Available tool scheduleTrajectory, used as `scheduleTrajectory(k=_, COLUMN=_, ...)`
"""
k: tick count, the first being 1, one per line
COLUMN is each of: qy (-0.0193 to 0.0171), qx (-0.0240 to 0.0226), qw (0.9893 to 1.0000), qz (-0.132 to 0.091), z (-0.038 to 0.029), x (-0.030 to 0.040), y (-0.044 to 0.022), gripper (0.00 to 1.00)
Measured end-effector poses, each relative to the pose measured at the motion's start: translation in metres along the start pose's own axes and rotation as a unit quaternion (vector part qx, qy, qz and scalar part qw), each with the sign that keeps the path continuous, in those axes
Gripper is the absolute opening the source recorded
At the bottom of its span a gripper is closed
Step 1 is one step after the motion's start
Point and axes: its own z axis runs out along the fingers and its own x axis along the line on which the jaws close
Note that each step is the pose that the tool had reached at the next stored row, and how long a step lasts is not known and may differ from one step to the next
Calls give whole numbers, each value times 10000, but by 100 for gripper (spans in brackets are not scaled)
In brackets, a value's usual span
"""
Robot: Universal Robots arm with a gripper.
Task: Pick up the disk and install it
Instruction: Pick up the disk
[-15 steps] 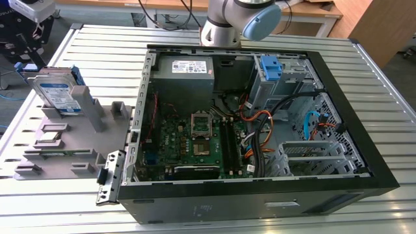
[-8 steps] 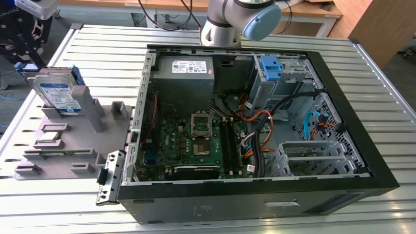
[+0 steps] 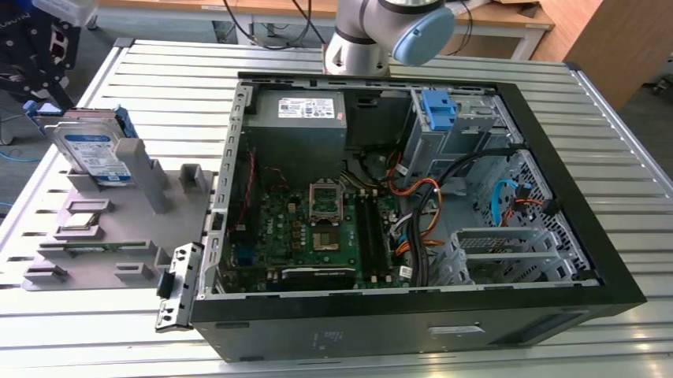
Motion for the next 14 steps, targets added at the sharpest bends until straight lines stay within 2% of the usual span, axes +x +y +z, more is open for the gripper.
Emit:
scheduleTrajectory(k=4, qy=18, qx=-11, qw=9994, qz=-359, z=4, x=0, y=0, gripper=11)
scheduleTrajectory(k=7, qy=32, qx=-20, qw=9980, qz=-636, z=8, x=0, y=-1, gripper=11)
scheduleTrajectory(k=11, qy=50, qx=-31, qw=9950, qz=-995, z=12, x=1, y=-1, gripper=11)
scheduleTrajectory(k=14, qy=64, qx=-40, qw=9919, qz=-1267, z=16, x=1, y=-1, gripper=11)
